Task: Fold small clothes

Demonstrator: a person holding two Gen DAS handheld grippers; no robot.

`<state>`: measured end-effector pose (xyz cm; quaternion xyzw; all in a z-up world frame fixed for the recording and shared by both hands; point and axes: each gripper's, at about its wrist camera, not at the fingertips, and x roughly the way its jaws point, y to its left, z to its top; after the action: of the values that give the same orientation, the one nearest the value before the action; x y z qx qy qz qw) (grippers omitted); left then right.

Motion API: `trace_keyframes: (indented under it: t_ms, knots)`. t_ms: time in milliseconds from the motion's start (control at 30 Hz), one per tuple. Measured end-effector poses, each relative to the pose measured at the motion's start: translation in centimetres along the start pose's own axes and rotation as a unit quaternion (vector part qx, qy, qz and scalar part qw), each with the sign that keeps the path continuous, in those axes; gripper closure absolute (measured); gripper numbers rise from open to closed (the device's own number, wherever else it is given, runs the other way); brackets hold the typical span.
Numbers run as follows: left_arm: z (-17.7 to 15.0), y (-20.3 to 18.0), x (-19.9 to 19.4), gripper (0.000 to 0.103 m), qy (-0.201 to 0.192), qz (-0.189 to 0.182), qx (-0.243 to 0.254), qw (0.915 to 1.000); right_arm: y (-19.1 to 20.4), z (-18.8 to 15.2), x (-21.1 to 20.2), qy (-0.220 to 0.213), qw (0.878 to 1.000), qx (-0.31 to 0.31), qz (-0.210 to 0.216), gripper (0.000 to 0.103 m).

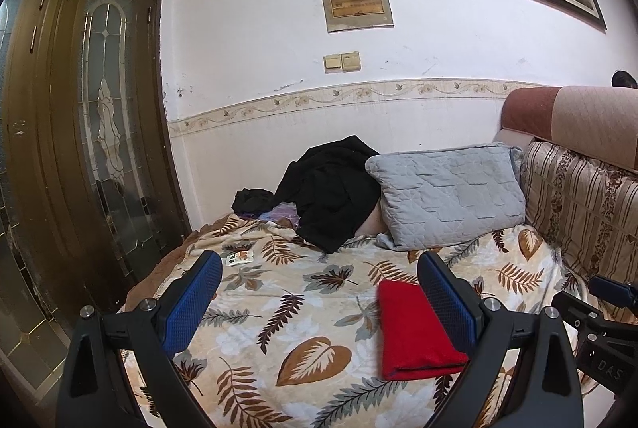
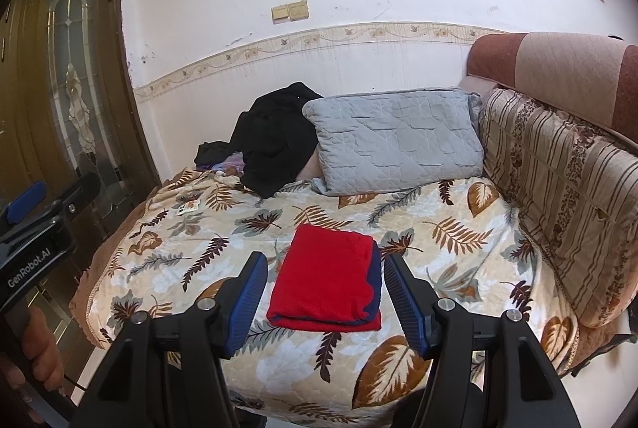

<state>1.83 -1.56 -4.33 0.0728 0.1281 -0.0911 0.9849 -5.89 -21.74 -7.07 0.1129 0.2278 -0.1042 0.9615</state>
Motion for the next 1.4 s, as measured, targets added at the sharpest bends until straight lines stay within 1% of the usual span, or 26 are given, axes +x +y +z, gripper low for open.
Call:
trace_keyframes:
  t_ms: [333, 600, 933, 1400]
  knots:
    - [0.1, 0.2, 0.2, 0.005, -0.003, -0.01, -0.001, 0.9999, 0.4, -0.1, 0.1, 0.0, 1.0, 0.002, -0.012, 0.038]
    - [0.0, 0.5, 0.5, 0.005, 0.002, -0.013, -0.004, 0.9999, 0.9, -0.2, 0.0, -0.001, 1.0, 0.003, -0.02, 0.038]
    - [-0.1, 1.1, 2.7, 0.005, 0.019, -0.008, -0.012, 0.9997, 1.5, 0.2, 2.0, 0.012, 1.0, -0.002, -0.013, 0.038]
    - [-0.5, 2.0, 4.0, 0.005, 0.03, -0.013, -0.023, 0.9992, 2.5, 0.6, 3.5, 0.021, 1.0, -0.006, -0.017, 0.038]
